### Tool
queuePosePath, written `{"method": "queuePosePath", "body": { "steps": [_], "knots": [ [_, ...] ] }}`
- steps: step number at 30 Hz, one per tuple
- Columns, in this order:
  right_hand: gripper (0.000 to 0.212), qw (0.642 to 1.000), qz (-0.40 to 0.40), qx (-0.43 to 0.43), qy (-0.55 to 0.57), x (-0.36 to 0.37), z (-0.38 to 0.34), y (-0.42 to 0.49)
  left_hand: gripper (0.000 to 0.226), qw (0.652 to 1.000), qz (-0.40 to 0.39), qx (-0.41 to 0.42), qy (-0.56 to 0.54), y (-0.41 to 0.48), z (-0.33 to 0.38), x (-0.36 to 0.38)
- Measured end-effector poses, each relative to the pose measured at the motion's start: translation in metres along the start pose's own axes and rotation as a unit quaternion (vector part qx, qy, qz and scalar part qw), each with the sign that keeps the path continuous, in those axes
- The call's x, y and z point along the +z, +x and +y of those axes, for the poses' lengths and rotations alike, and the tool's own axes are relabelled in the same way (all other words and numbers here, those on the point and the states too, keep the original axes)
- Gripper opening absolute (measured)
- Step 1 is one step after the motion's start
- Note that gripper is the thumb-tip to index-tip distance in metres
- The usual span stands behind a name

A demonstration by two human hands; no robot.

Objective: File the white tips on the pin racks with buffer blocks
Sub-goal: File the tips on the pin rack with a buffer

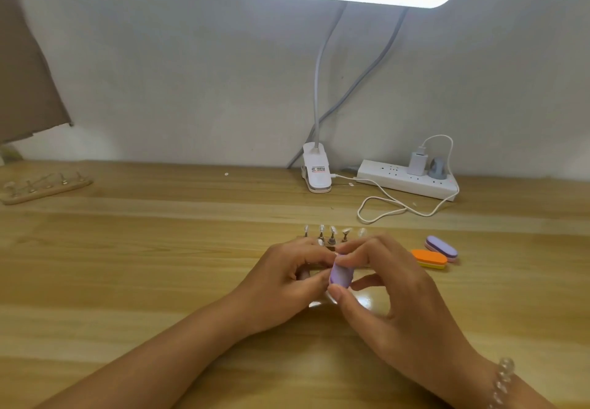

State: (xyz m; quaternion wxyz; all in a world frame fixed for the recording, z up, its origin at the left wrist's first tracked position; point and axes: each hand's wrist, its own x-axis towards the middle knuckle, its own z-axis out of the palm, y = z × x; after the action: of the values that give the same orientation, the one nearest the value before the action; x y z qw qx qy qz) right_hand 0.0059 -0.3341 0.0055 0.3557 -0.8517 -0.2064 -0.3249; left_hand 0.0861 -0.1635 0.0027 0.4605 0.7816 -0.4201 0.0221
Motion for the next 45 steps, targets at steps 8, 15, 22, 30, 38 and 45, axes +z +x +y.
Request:
{"method": "queuePosePath", "body": {
  "steps": [8, 15, 22, 30, 38, 45],
  "knots": [
    [0.015, 0.997, 0.035, 0.055, 0.028, -0.003, 0.006, 0.002, 0.014, 1.000, -0.010, 0.017, -0.020, 0.001, 0.001, 0.002],
    [0.019, 0.994, 0.028, 0.097, 0.051, -0.006, 0.009, 0.003, 0.013, 0.998, -0.018, 0.007, -0.060, 0.000, 0.001, 0.002],
    [0.023, 0.999, 0.023, 0.025, 0.009, -0.001, 0.006, 0.001, 0.016, 0.999, -0.016, 0.005, -0.042, -0.001, 0.002, 0.001],
    [0.020, 0.998, 0.039, 0.045, 0.015, -0.004, 0.003, 0.003, 0.021, 0.998, -0.016, -0.001, -0.061, -0.001, 0.007, 0.000],
    [0.016, 0.999, -0.002, -0.017, -0.032, -0.002, 0.000, 0.001, 0.023, 0.998, -0.017, -0.006, -0.055, 0.000, 0.005, 0.000],
    [0.018, 0.994, 0.056, 0.091, 0.014, -0.002, 0.008, 0.001, 0.029, 0.999, -0.012, -0.010, -0.046, -0.001, 0.006, 0.000]
  ]
}}
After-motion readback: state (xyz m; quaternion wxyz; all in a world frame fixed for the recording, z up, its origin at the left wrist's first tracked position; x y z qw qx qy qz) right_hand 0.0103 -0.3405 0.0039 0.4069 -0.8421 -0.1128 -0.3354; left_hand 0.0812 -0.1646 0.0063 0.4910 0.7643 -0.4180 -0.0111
